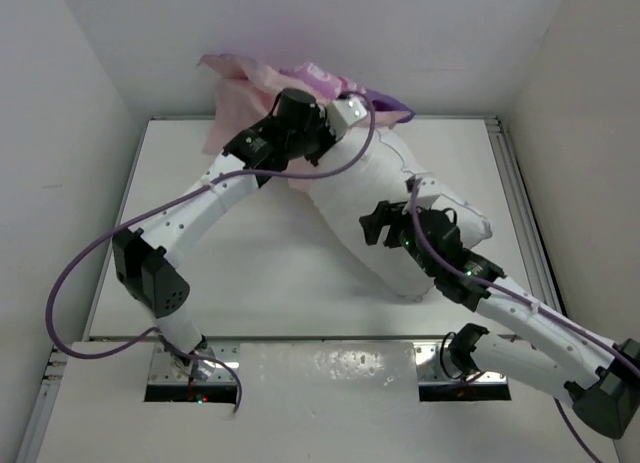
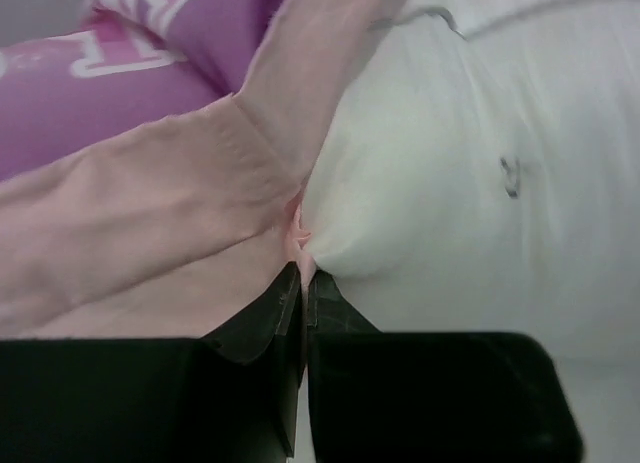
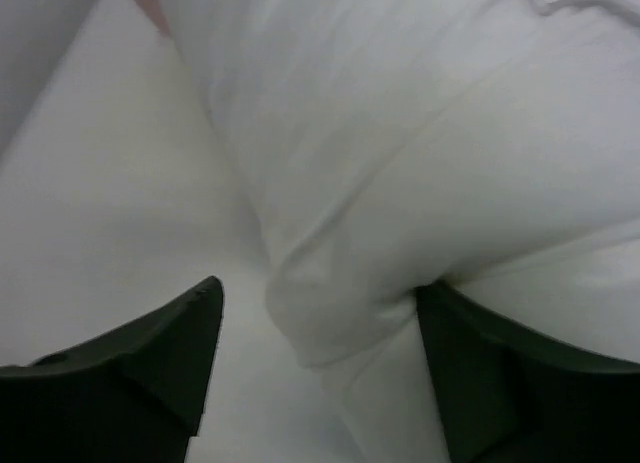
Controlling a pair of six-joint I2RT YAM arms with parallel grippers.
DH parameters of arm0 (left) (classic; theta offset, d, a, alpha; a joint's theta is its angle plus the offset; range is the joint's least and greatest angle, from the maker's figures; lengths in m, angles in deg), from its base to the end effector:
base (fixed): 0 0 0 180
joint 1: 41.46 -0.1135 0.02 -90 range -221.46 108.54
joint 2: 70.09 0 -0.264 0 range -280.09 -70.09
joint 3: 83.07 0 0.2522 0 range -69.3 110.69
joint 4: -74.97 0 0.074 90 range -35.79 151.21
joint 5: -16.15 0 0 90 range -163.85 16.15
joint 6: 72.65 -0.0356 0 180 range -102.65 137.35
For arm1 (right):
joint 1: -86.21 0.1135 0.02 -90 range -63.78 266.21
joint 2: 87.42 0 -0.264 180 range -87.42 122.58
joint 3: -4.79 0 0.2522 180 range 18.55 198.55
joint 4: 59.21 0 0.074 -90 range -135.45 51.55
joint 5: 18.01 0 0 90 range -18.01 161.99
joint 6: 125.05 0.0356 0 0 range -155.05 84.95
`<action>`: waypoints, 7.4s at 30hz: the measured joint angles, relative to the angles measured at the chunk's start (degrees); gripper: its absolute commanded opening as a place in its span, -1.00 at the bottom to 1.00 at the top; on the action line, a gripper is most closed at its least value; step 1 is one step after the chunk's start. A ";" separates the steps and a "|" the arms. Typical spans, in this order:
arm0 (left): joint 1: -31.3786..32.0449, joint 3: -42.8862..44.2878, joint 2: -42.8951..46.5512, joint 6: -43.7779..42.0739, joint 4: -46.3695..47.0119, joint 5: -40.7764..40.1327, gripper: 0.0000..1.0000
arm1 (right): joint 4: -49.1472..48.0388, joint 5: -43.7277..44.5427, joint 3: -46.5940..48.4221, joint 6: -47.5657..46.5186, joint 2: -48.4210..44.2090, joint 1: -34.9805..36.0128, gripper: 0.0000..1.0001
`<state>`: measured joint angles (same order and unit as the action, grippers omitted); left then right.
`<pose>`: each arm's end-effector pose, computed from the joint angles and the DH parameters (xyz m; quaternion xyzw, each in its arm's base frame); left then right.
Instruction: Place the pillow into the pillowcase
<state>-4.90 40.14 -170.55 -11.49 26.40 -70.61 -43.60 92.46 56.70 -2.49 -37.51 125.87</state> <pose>0.3194 -0.2394 0.4229 0.4702 0.7045 -0.0596 0.5282 0.1668 0.1221 0.2990 0.0618 0.7787 0.2458 0.5739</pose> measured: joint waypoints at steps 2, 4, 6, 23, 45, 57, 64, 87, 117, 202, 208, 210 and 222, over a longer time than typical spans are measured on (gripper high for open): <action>0.31 -10.27 3.67 -1.14 3.39 0.31 -1.00 | 1.14 0.17 -1.86 -0.92 0.39 3.04 0.97; -0.02 -20.31 5.66 -1.79 6.36 -0.35 -1.00 | 3.34 0.50 -0.87 -3.06 -0.55 5.11 0.97; -0.74 -27.52 6.19 -2.19 8.28 -1.03 -1.00 | 6.88 0.76 3.41 -4.90 -1.55 5.97 0.97; -6.23 -36.24 15.65 2.78 9.07 1.77 -0.26 | 16.24 -25.11 38.21 -14.38 37.18 -15.19 0.98; -4.79 -19.32 12.11 8.00 -6.19 -3.78 0.71 | -4.63 -31.93 17.86 -7.10 31.78 -8.11 0.20; 1.01 -19.87 13.27 5.11 -4.00 -18.47 0.71 | -10.23 -31.80 14.16 -0.81 31.45 -6.60 -0.89; 2.05 -22.16 12.04 2.27 -1.51 -18.16 -1.00 | -9.97 -31.12 14.14 -0.85 30.93 -6.01 -1.00; -8.11 -27.32 14.14 -17.18 -27.15 38.71 0.99 | -14.58 -4.44 4.61 1.88 22.16 7.54 0.54; 12.39 -19.02 2.64 1.16 -7.80 9.81 0.45 | 11.04 -45.79 -2.12 -4.35 13.03 -28.02 0.98; -18.29 -37.31 45.29 0.33 -17.70 25.24 0.38 | -6.49 -11.30 3.69 -14.93 22.99 21.99 0.66; -13.70 -35.89 38.01 4.72 -14.23 15.13 0.07 | 1.79 -17.49 14.84 -14.69 14.88 19.91 -0.03; -11.13 -32.74 32.02 5.95 -14.23 11.13 0.54 | 3.15 -17.18 16.81 -13.62 12.13 14.93 0.79; -1.81 -12.81 -0.39 13.29 -7.87 -11.04 0.80 | 15.39 -18.23 39.12 -12.41 37.03 -21.05 0.98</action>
<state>-6.72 27.34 -170.95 1.80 18.53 -81.64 -28.21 74.23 95.82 -14.91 -0.49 104.83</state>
